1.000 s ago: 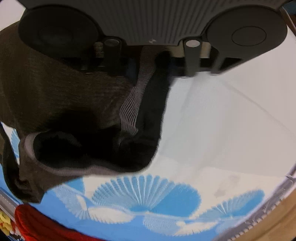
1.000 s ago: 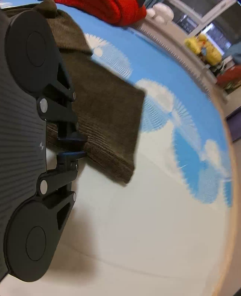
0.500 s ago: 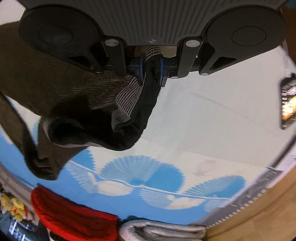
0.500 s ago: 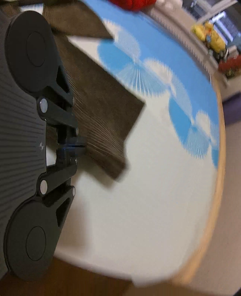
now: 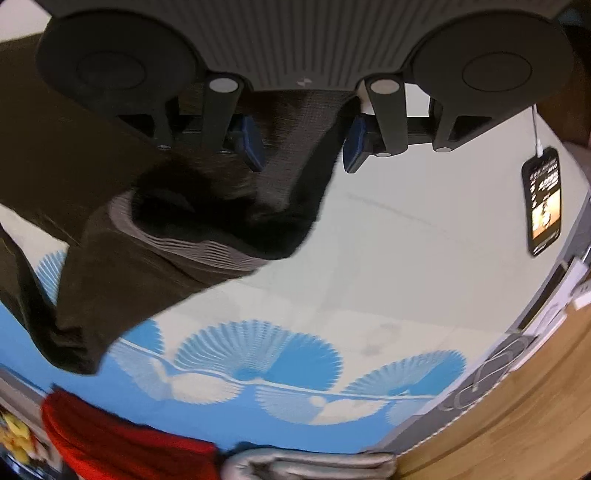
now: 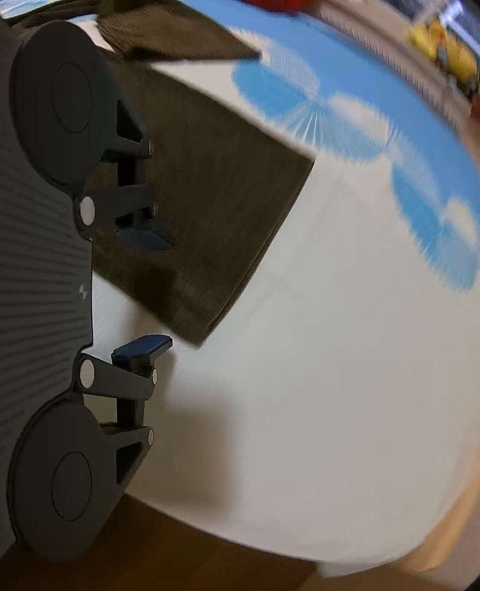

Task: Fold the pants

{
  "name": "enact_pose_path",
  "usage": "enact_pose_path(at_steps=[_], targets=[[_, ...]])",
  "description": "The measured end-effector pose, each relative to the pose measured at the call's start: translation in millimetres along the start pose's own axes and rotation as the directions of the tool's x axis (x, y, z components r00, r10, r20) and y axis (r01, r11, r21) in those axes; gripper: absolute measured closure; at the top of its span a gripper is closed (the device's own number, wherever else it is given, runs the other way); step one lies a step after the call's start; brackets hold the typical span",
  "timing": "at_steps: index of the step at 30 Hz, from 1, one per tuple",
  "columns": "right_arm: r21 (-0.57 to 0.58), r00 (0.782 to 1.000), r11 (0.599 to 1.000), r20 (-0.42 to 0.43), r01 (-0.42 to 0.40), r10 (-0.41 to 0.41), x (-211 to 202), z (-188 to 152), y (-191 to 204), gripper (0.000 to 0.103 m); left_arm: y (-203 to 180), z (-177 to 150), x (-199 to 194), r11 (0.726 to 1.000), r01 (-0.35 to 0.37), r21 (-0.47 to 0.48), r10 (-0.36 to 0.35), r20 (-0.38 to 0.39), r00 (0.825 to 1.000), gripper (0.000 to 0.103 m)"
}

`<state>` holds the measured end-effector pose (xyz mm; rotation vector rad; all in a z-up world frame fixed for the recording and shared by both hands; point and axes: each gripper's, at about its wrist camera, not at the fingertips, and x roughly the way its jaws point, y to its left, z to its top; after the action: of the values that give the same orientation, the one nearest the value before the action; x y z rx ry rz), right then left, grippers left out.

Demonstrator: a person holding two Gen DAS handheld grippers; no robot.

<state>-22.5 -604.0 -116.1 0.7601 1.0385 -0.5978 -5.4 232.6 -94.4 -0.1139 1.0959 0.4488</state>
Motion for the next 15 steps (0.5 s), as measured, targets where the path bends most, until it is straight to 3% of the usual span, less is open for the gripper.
enact_pose_path(at_steps=[4,5,6,12,15], targets=[[0.049,1.000,0.999,-0.021,0.021,-0.020,19,3,2,0.051,-21,1,1,0.999,0.022,0.043,-0.022,0.006,1.000,0.050],[0.029,1.000,0.999,0.000,0.024,-0.024,20,5,6,0.072,-25,3,-1,0.999,0.030,0.045,-0.031,0.015,0.999,0.050],[0.001,0.999,0.999,0.019,0.032,-0.032,19,5,11,0.083,-29,2,-1,0.998,0.040,0.047,-0.041,0.025,0.999,0.051],[0.028,0.993,0.999,0.107,0.045,-0.048,-6,14,-4,0.090,-57,13,-11,0.993,0.100,0.069,-0.105,0.064,0.992,0.050],[0.101,0.979,0.987,0.149,0.127,-0.141,-18,22,-25,0.089,-74,16,-17,0.983,0.146,0.108,-0.154,0.076,0.985,0.050]])
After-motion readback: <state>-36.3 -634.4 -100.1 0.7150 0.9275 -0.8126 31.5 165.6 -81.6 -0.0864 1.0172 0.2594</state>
